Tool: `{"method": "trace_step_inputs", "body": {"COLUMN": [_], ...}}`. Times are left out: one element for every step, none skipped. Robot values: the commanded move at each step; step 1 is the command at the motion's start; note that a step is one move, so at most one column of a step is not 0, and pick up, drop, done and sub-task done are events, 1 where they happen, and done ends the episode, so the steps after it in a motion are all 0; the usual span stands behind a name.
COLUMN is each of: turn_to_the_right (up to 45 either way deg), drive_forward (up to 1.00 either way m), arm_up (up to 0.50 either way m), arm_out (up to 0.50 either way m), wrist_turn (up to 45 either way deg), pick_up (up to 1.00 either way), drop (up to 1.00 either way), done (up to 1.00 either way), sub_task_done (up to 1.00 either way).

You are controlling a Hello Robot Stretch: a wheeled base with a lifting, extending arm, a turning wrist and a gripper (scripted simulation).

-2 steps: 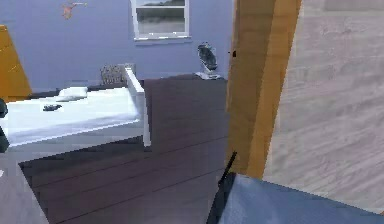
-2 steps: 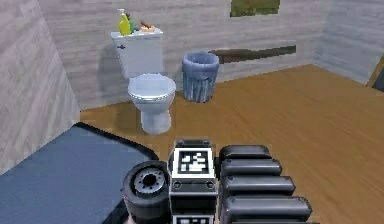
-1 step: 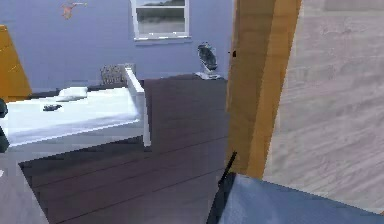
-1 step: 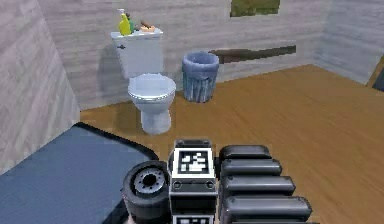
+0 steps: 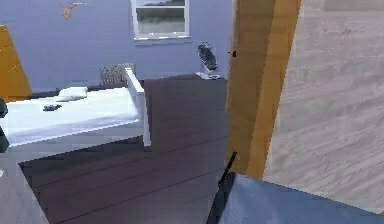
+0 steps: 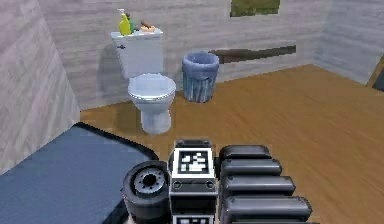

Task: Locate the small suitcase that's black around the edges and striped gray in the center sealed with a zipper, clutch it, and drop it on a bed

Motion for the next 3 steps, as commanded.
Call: {"method": "trace_step_inputs", "body": {"turn_to_the_right": [36.0, -45.0, 45.0], "drive_forward": [0.0, 0.0, 0.0], "arm_up": [0.0, 0.0, 0.0], "arm_out": [0.0, 0.0, 0.0], "wrist_turn": [0.0, 0.0, 0.0], "pick_up": [0.0, 0.0, 0.0], "drop": [0.0, 0.0, 0.0], "done": [0.0, 0.0, 0.0], "sub_task_done": [0.0, 0.0, 0.0]}}
